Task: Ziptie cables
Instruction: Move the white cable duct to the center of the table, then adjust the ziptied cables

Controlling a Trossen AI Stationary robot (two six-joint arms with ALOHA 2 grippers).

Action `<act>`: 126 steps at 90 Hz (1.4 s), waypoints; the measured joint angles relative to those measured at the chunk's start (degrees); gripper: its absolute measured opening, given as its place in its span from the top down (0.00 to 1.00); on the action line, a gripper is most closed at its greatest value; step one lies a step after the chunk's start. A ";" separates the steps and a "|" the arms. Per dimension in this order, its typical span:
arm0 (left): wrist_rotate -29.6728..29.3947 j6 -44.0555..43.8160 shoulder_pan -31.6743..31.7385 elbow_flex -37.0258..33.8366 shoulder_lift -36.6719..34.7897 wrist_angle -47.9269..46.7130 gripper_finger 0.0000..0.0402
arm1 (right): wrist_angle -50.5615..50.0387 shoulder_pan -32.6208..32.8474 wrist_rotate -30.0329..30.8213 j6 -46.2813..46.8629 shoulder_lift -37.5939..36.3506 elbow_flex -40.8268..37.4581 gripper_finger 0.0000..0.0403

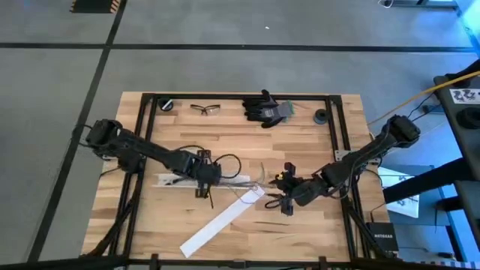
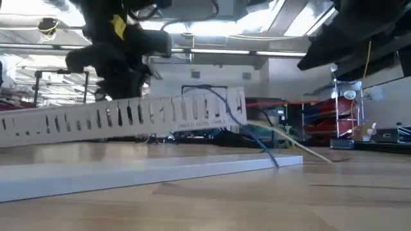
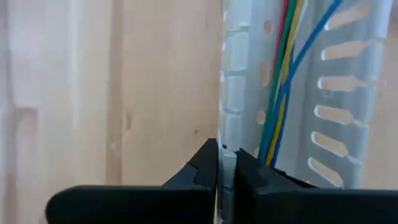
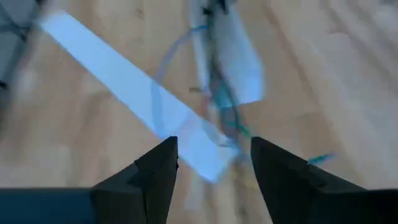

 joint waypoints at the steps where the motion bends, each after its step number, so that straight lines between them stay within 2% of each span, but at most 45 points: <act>1: 0.09 0.07 0.16 -0.16 0.05 0.29 1.00 | 0.08 -0.06 0.54 -0.61 0.00 0.00 0.53; 10: 0.06 -1.46 1.43 -1.75 0.14 2.74 1.00 | 1.36 -1.20 4.96 -5.58 0.39 0.09 0.53; 19: 0.90 -1.85 1.90 -2.36 0.19 3.91 0.98 | 1.08 -3.32 5.62 -10.02 0.61 0.02 0.53; 27: 1.41 -2.29 2.07 -2.46 0.19 4.78 0.92 | 1.44 -5.72 5.40 -11.68 0.85 0.07 0.53; 43: 3.28 -3.06 1.98 -2.32 0.19 8.57 0.73 | 1.35 -10.68 -2.59 -12.36 1.01 0.06 0.53; 55: 5.63 -3.23 1.98 0.87 -0.34 3.87 0.60 | 1.48 -12.90 -8.49 -12.33 1.01 0.05 0.53; 66: 5.75 -5.91 1.32 3.89 -2.75 1.36 0.54 | 3.23 -13.18 -8.92 -12.36 1.03 0.04 0.52; 75: 5.57 -6.10 0.28 4.11 -5.10 3.15 0.52 | 6.89 -13.64 -8.56 -12.34 1.03 0.04 0.47; 83: 5.38 -6.45 -0.46 4.11 -6.07 3.74 0.51 | 9.09 -14.65 -10.89 -12.38 1.03 0.07 0.40; 97: 3.37 -7.85 -0.81 2.83 -6.04 4.33 0.51 | 8.39 -15.72 -12.44 -12.66 1.03 0.07 0.31; 109: 1.51 -7.49 -0.99 0.69 -6.00 7.45 0.51 | 8.39 -15.67 -12.43 -12.98 1.03 0.07 0.29; 126: -0.14 -4.21 -0.27 -2.20 -6.00 17.01 0.51 | 8.32 -15.65 -11.90 -15.81 1.03 0.06 0.32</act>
